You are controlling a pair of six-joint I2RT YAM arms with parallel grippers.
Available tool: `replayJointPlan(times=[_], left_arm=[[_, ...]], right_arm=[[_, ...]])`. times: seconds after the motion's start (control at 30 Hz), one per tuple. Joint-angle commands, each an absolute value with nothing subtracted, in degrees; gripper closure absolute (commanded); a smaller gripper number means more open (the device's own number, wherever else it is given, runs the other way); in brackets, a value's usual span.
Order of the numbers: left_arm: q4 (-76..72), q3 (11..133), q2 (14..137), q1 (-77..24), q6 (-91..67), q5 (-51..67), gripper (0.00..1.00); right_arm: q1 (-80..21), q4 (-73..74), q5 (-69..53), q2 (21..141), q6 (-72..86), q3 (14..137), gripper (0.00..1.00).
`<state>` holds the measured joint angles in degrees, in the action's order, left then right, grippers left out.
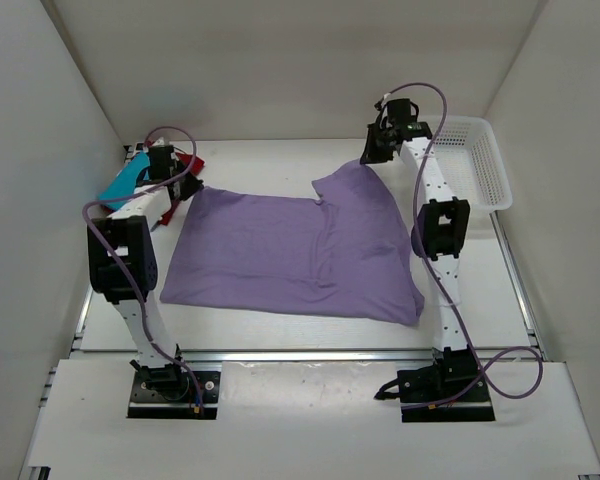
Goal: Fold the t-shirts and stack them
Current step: Fold the other side of the tshirt into a rectangle
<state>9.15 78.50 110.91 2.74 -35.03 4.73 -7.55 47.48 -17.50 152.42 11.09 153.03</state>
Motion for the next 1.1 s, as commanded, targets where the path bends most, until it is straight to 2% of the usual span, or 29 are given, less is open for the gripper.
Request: replayJointPlan(times=[0.0, 0.2, 0.27, 0.37, 0.43, 0.67, 0.8, 1.07], left_arm=[[6.9, 77.3, 104.6, 2.7, -35.2, 6.6, 1.00], [5.4, 71.7, 99.9, 4.0, -35.2, 6.8, 1.00], [5.7, 71.5, 99.2, 4.7, -35.4, 8.3, 1.00], [5.1, 69.8, 98.5, 5.3, -35.5, 8.9, 1.00], [4.7, 68.2, 98.1, 6.8, -35.7, 9.4, 1.00], [4.6, 66.1, 96.9, 7.2, -35.8, 10.1, 1.00], [3.0, 61.5, 94.3, 10.3, -36.7, 10.9, 1.00], [2.0, 56.6, 89.2, 11.8, -35.3, 8.3, 1.00]], right_arm=[[-8.9, 58.2, -19.3, 145.4, 8.5, 154.9, 1.00], [-14.1, 61.7, -4.5, 133.9, 6.5, 146.2, 1.00], [-15.0, 59.6, -4.6, 129.5, 6.2, 141.1, 1.00], [-14.3, 48.4, -4.2, 118.0, 7.2, 118.8, 1.00], [-13.1, 34.3, -7.1, 106.6, 8.8, 97.9, 0.99], [-11.4, 27.1, -7.6, 96.3, 11.6, 81.3, 1.00], [-9.8, 18.6, -9.9, 86.4, 16.2, 65.8, 1.00], [-9.1, 15.6, -8.1, 70.6, 18.9, 52.2, 1.00]])
